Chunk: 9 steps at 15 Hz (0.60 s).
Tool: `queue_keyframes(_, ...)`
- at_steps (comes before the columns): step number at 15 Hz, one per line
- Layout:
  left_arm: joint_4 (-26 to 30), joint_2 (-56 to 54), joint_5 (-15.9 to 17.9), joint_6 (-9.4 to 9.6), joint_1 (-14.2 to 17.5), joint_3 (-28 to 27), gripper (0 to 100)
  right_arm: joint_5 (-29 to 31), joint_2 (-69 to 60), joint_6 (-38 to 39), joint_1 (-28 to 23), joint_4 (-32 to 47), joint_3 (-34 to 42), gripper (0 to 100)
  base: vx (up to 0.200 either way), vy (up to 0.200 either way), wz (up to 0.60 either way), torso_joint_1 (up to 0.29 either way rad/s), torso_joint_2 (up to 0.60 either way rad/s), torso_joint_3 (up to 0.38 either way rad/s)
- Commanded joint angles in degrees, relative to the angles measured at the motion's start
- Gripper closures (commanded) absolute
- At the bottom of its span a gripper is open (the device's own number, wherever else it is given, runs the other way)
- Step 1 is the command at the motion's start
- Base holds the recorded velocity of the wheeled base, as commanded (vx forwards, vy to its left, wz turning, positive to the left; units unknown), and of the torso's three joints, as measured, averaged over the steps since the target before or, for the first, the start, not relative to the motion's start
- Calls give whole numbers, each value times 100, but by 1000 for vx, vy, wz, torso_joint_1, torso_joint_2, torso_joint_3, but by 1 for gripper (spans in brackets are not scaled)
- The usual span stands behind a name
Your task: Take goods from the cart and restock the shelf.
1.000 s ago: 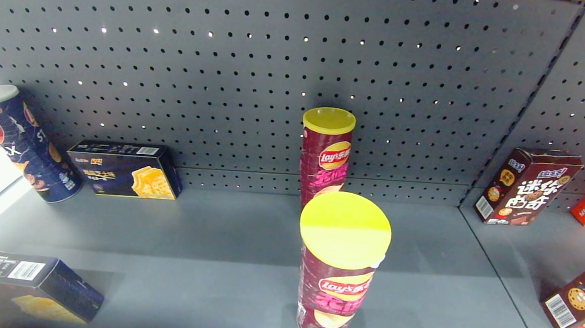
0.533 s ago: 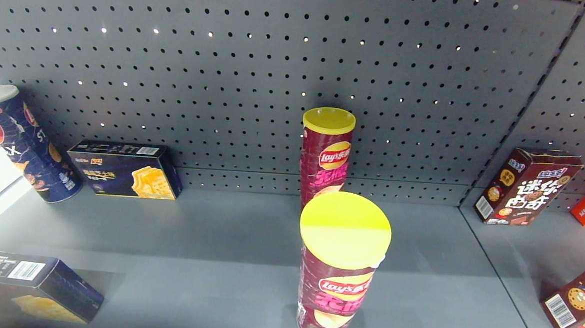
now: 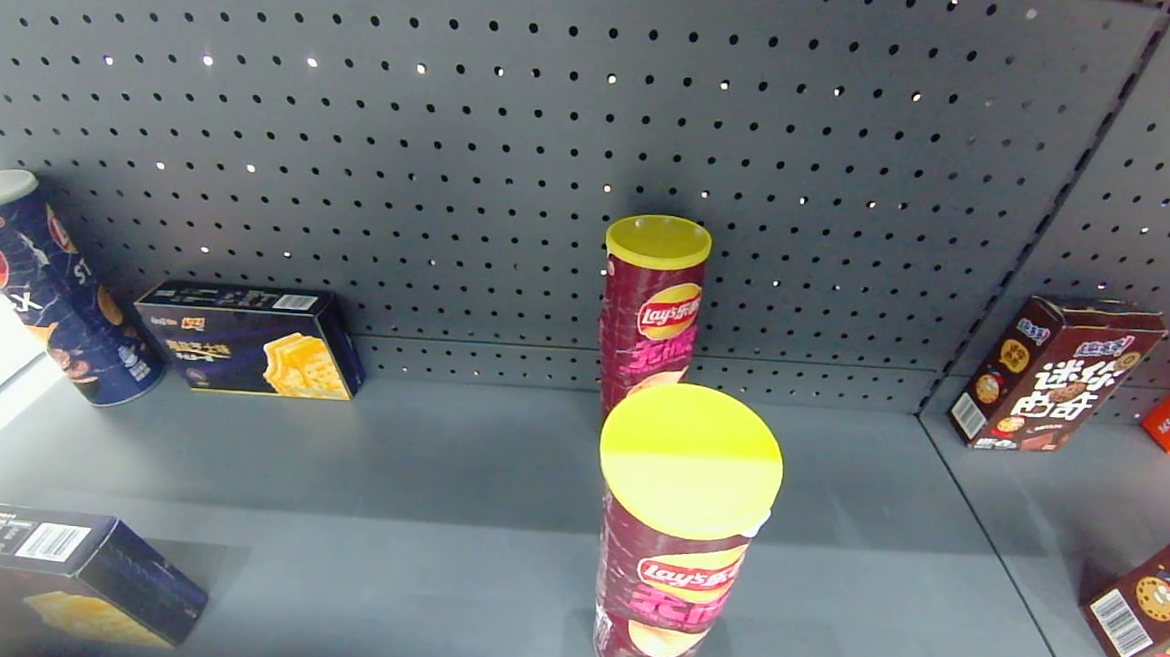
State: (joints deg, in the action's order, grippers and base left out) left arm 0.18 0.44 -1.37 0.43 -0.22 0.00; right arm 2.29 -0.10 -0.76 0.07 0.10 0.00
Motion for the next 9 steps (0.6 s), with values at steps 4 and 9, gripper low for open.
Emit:
queue_keyframes(4, -1, 9, -13, -8, 4, 0, 0, -1, 10, 23, 1, -1, 0, 0, 0, 0, 0, 0, 0, 0)
queue_keyframes(9, -1, 9, -13, -16, 4, 0, 0, -1, 10, 23, 1, -1, 0, 0, 0, 0, 0, 0, 0, 0)
